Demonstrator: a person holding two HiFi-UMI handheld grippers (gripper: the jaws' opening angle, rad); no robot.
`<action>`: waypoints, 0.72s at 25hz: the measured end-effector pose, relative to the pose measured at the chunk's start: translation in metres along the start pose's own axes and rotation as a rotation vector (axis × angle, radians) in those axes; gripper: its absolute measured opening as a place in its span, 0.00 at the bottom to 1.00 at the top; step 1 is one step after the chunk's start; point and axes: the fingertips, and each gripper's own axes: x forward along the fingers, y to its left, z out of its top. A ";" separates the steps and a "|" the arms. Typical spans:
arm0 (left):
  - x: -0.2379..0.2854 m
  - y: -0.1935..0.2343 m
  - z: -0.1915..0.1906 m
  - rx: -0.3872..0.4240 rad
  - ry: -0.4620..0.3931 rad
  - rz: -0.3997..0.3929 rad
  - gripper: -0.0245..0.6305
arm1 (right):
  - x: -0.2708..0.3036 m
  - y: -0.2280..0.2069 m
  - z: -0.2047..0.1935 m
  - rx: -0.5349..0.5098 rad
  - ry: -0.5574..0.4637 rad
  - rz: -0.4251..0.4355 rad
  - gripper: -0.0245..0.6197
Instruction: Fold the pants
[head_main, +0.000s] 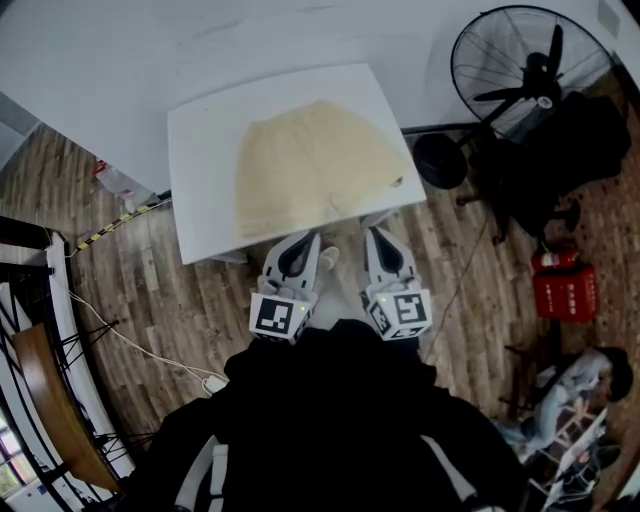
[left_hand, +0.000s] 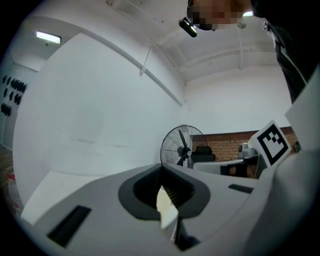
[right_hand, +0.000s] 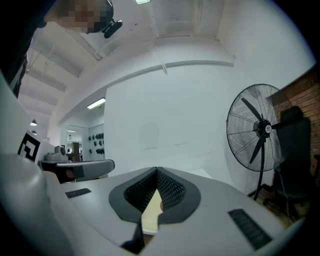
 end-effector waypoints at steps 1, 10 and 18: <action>0.007 0.005 0.001 0.009 -0.010 -0.008 0.04 | 0.007 -0.003 0.002 0.001 -0.016 -0.007 0.04; 0.115 0.061 0.014 0.076 -0.026 -0.109 0.04 | 0.099 -0.069 0.018 0.043 -0.115 -0.123 0.04; 0.213 0.080 0.017 0.099 0.033 -0.227 0.04 | 0.151 -0.131 0.020 0.056 -0.100 -0.249 0.04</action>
